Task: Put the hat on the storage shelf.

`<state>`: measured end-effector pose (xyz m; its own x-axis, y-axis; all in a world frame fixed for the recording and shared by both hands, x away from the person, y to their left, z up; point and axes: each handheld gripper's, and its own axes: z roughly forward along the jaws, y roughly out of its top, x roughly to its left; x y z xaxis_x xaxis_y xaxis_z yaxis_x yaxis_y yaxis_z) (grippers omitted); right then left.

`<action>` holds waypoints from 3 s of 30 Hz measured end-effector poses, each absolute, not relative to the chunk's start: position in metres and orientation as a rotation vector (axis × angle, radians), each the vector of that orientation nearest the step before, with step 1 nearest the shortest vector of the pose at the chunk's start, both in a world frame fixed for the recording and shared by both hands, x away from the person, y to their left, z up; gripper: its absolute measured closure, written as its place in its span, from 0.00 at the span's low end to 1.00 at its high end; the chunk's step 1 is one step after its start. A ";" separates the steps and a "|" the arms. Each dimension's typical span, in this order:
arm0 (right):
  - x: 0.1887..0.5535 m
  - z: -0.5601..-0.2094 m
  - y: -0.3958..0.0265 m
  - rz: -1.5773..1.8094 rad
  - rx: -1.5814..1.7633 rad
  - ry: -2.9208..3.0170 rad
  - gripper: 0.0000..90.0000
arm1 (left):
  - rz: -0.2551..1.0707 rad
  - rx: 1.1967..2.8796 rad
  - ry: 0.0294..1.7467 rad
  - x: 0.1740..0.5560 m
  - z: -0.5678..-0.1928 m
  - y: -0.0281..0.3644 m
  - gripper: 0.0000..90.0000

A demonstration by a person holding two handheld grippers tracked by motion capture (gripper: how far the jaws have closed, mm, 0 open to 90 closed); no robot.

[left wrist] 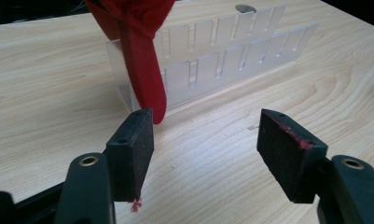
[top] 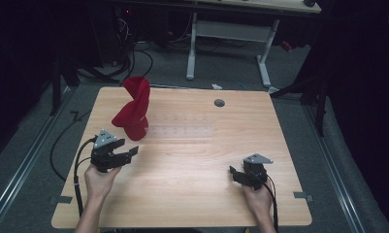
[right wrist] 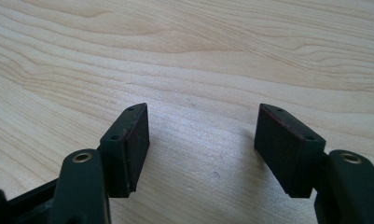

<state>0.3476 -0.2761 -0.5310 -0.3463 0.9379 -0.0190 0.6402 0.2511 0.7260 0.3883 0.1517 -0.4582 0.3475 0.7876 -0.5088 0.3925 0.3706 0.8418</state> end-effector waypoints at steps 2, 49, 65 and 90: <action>0.348 -0.531 -0.276 0.877 1.434 2.076 0.40 | 0.364 1.241 1.257 0.386 -0.458 0.150 0.41; 0.347 -0.531 -0.276 0.877 1.436 2.075 0.40 | 0.240 1.309 1.229 0.355 -0.485 0.114 0.40; 0.347 -0.531 -0.276 0.878 1.437 2.076 0.40 | 0.219 1.325 1.233 0.356 -0.497 0.102 0.41; 0.347 -0.531 -0.276 0.878 1.438 2.075 0.40 | 0.275 1.348 1.291 0.374 -0.519 0.095 0.42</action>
<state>0.3472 -0.2756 -0.5309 -0.3448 0.9385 -0.0166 0.6419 0.2487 0.7253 0.3744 0.0953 -0.5186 0.3585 0.7793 -0.5141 0.5027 0.3029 0.8097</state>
